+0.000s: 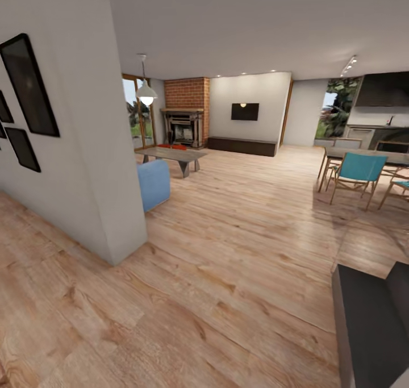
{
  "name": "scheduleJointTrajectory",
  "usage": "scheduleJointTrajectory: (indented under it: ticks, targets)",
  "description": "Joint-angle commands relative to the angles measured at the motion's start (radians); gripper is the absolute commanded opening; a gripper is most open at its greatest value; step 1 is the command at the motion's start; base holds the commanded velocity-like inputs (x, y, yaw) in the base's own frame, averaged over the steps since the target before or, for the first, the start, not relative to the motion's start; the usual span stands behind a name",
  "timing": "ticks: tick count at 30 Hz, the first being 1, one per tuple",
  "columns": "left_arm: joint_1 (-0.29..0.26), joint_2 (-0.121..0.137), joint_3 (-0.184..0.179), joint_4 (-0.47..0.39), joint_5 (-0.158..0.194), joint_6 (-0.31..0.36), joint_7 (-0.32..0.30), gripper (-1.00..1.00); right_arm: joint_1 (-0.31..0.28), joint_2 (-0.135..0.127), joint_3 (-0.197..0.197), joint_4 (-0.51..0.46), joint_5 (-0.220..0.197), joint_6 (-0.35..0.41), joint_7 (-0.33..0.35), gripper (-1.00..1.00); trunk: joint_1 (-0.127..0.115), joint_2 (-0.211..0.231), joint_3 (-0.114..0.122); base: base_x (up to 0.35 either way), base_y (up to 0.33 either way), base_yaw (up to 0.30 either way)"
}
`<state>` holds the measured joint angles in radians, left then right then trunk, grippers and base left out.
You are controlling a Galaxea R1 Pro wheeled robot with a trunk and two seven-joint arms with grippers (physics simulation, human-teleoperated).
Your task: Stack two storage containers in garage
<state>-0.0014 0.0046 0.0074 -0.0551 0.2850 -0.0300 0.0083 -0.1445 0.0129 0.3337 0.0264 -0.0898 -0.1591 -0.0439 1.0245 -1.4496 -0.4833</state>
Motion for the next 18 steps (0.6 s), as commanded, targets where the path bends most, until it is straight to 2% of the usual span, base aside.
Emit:
scheduleJointTrajectory:
  ticks: [1,18]
  targets:
    - [0.000,0.000,0.000,0.000,0.003,-0.002,0.001,1.00,-0.001,0.001,0.008,0.003,-0.009,-0.005,-0.002,1.00,0.001,0.000,-0.001,0.323,0.081,-0.240]
    - [0.000,0.000,0.000,0.000,0.003,-0.001,0.001,1.00,-0.001,0.001,0.008,0.003,-0.007,-0.006,-0.002,1.00,0.001,0.000,-0.001,0.323,0.093,-0.277]
